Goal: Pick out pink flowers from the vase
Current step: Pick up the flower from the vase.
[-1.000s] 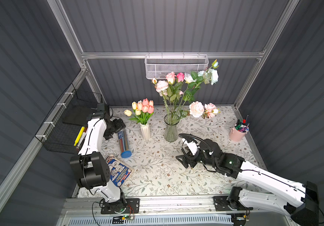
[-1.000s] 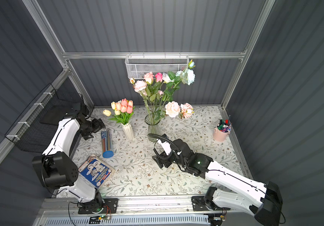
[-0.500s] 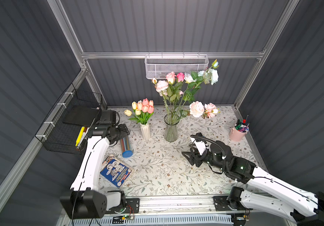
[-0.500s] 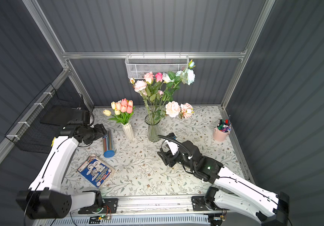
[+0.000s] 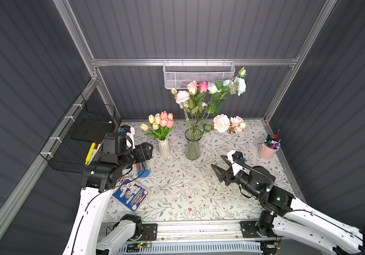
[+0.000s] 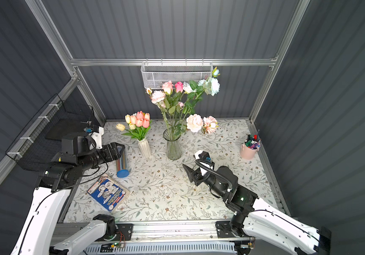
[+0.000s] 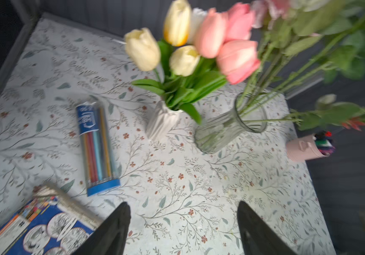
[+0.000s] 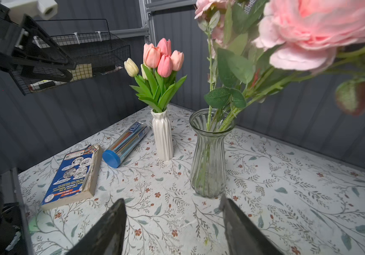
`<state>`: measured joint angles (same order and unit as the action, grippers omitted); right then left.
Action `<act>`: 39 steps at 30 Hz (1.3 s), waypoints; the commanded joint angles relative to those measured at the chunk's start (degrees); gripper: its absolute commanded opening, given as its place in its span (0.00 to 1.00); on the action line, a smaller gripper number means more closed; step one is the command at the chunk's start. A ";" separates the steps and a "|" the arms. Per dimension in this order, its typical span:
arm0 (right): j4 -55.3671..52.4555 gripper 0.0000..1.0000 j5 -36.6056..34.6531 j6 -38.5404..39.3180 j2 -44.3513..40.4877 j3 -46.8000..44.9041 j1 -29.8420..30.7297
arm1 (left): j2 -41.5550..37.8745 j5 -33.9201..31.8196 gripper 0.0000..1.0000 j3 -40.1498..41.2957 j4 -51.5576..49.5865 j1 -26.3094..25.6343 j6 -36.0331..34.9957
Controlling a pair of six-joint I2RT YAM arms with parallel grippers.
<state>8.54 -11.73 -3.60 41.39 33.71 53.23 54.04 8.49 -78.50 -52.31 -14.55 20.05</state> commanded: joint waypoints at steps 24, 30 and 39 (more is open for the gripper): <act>65.18 0.48 -0.70 1.69 47.65 1.21 -12.69 | -10.96 30.24 0.73 41.20 65.58 -14.16 -14.01; 65.35 0.48 3.84 1.40 48.96 3.51 -13.49 | -11.55 30.80 0.75 42.91 65.66 -15.59 -16.28; 65.55 0.45 3.37 -0.33 52.75 6.83 -14.68 | -12.56 29.39 0.75 42.99 62.98 -16.82 -19.48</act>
<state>72.29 -8.97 -2.76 92.64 38.87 39.18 42.24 37.71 -35.92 10.74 -31.03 2.74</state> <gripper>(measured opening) 0.452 0.745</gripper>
